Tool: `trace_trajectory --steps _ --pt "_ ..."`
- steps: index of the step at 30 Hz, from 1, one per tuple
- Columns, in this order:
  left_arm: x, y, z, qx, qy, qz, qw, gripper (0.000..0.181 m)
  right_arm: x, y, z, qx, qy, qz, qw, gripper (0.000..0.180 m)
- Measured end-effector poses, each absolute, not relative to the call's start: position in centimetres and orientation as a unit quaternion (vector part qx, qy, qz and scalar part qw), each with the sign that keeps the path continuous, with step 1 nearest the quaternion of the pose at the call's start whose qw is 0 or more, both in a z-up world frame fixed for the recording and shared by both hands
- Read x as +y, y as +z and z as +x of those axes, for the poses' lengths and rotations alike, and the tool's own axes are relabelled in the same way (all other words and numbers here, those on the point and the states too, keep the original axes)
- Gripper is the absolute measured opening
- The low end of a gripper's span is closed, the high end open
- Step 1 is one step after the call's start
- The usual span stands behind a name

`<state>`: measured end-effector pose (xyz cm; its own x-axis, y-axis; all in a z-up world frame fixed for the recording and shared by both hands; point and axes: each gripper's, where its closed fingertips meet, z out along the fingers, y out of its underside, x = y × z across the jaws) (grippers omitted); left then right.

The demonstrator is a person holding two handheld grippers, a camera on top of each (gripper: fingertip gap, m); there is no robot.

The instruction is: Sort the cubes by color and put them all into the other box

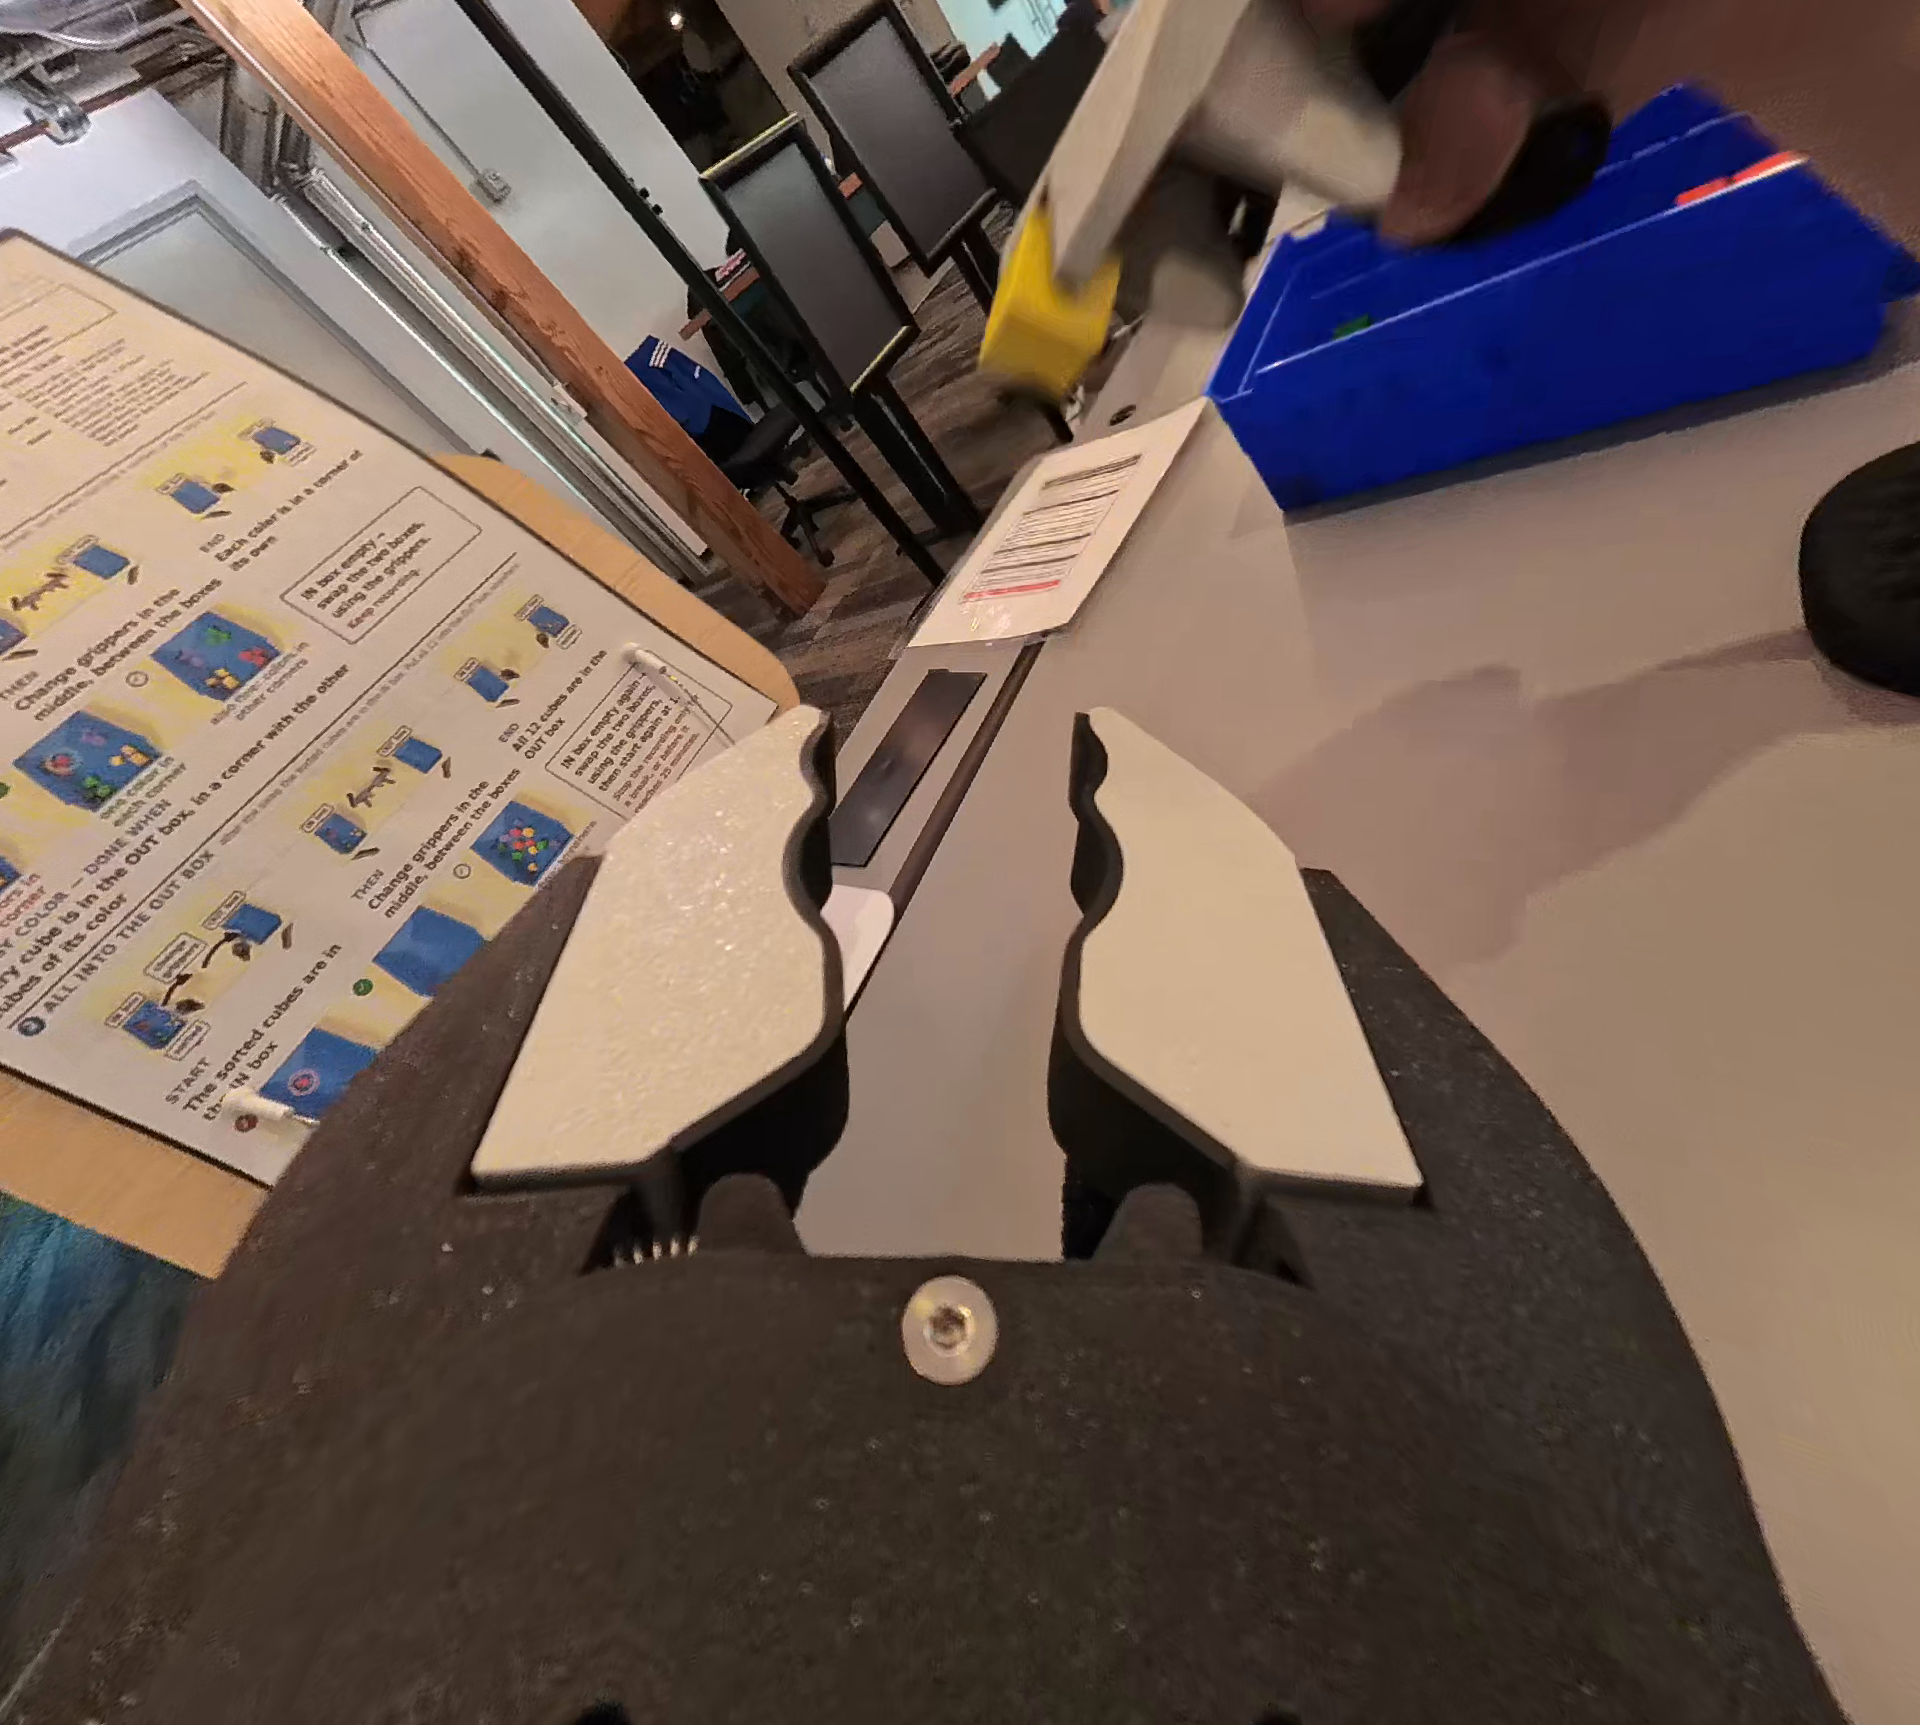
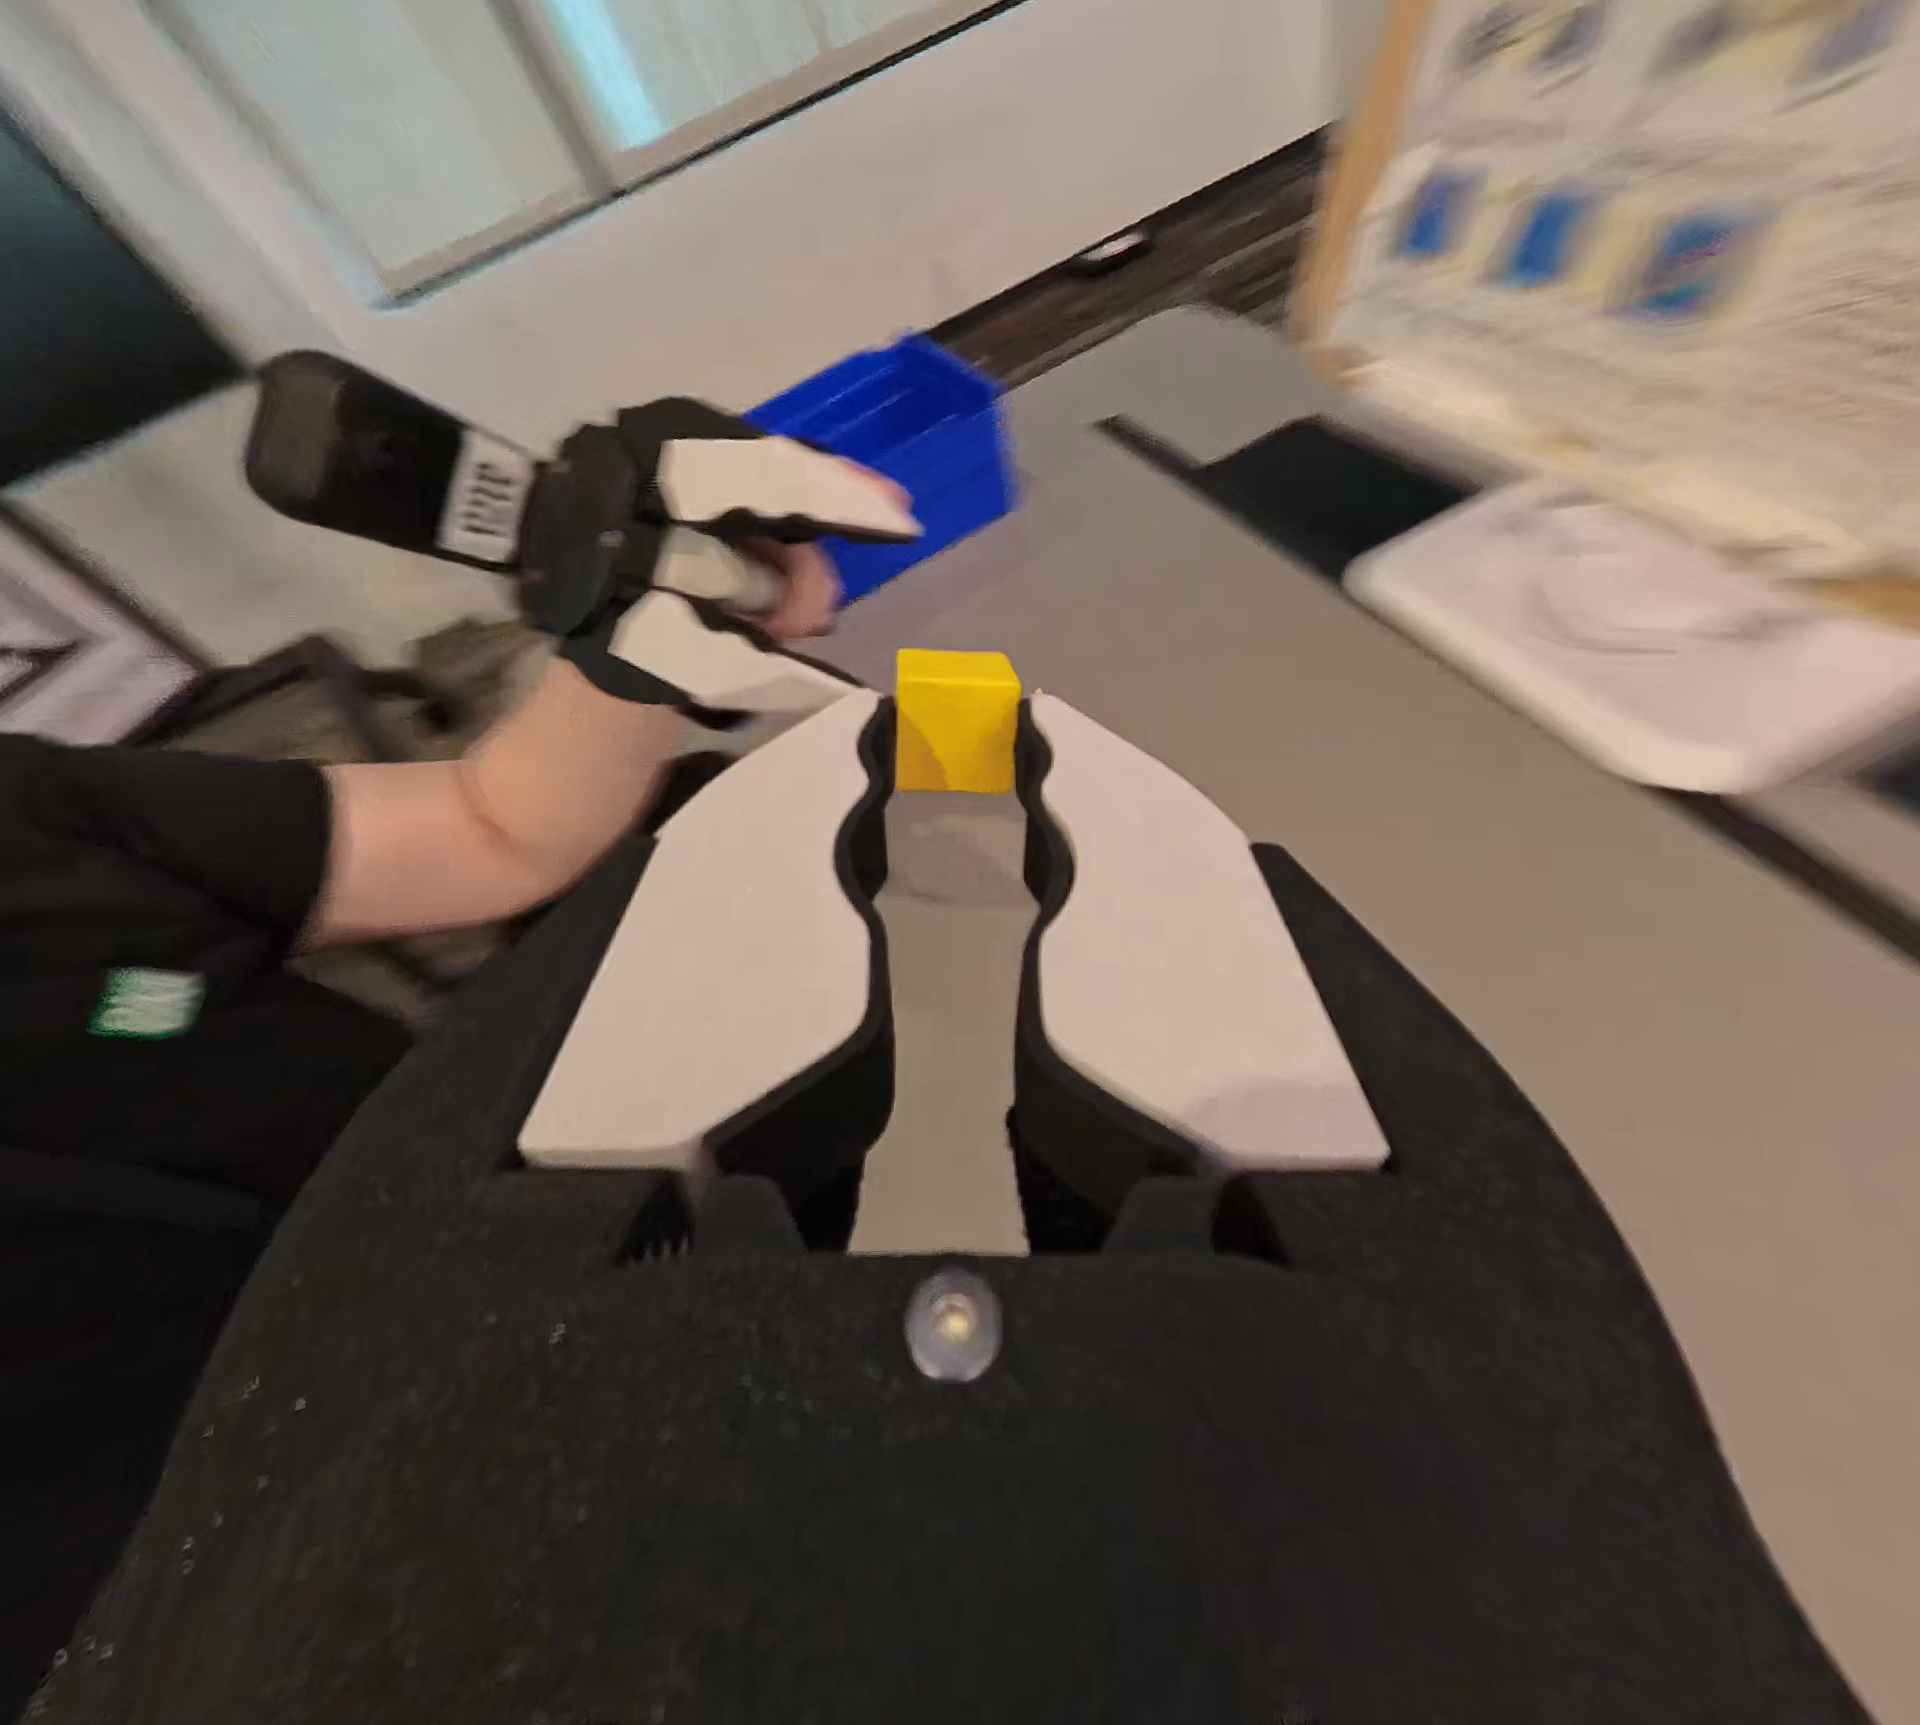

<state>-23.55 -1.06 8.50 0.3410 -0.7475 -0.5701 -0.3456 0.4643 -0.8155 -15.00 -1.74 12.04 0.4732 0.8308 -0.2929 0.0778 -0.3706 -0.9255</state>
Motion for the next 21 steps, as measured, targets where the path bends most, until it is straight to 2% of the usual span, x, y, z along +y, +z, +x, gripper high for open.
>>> trace_trajectory --steps 3,5,9,13,18,21 --pt "-0.4 8.8 -24.2 0.535 -0.175 -0.506 0.654 0.038 -0.4 13.0 -0.7 -0.188 0.172 -0.781 0.570 0.021" --pt "0.1 8.9 -24.6 0.522 -0.189 -0.515 0.653 0.037 -1.6 11.6 9.4 -0.079 0.059 -0.809 0.579 0.022" --pt "1.5 9.4 -25.7 0.491 -0.191 -0.540 0.656 0.038 -3.6 6.3 19.4 0.035 0.070 -0.828 0.555 0.021" --pt "2.1 9.7 -26.7 0.459 -0.227 -0.561 0.650 0.033 -3.8 1.1 21.4 -0.007 0.031 -0.882 0.470 0.021" --pt "3.7 9.7 -27.6 0.423 -0.239 -0.606 0.630 0.032 -2.1 -4.4 22.8 -0.081 0.038 -0.948 0.304 0.022" --pt "4.0 10.9 -27.5 0.415 -0.223 -0.608 0.639 0.032 -0.2 -8.0 22.0 -0.112 0.072 -0.956 0.261 0.022"
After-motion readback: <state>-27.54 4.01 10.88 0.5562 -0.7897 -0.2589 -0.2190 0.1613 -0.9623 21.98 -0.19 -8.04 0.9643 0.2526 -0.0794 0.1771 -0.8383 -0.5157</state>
